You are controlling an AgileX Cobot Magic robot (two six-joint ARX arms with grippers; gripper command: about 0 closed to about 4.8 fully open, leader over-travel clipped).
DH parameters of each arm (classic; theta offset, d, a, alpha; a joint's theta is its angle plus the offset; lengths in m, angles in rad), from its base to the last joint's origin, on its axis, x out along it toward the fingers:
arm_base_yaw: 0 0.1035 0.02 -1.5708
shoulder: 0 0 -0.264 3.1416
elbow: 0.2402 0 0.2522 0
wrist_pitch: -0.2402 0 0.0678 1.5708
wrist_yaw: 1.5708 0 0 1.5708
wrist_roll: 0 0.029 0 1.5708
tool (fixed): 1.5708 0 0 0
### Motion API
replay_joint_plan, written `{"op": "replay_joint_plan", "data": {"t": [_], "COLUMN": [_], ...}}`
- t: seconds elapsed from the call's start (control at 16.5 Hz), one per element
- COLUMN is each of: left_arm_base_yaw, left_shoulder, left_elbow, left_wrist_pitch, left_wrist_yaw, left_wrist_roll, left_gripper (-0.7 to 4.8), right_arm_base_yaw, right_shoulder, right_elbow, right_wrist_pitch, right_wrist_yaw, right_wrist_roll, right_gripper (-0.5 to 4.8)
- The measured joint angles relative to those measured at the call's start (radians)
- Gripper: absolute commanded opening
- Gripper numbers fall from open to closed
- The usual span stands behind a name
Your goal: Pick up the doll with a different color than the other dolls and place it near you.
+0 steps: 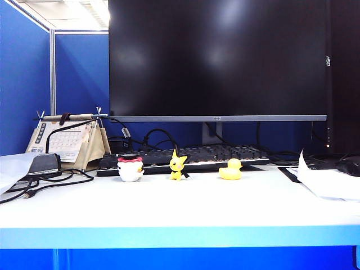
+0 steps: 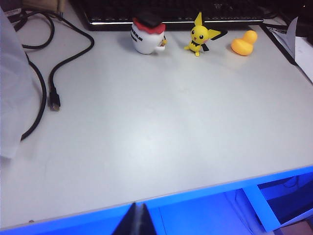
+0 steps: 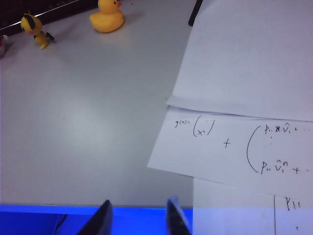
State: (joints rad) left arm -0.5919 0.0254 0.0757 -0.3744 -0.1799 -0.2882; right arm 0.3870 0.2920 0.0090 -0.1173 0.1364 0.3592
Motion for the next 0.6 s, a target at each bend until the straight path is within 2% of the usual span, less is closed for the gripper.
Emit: {"op": "replay_joint_plan", "data": {"t": [0.48,0.6], "left_arm_base_yaw": [0.0,0.0], "left_shoulder": [0.0,0.0], "left_elbow": [0.0,-0.003], "left_wrist_pitch": [-0.02,0.027], "left_wrist_yaw": [0.005,0.005], "left_wrist_roll": [-0.023,-0.073], "left_gripper": [-0.02,-0.02], "right_arm_base_yaw": [0.0,0.0], "right_shoulder": [0.0,0.0], "right_elbow": [0.0,0.0], "right_wrist_pitch": [0.0,0.0], "right_wrist_yaw": [0.0,0.0], "right_wrist_roll": [0.0,0.0], "right_gripper": [1.44,1.44]}}
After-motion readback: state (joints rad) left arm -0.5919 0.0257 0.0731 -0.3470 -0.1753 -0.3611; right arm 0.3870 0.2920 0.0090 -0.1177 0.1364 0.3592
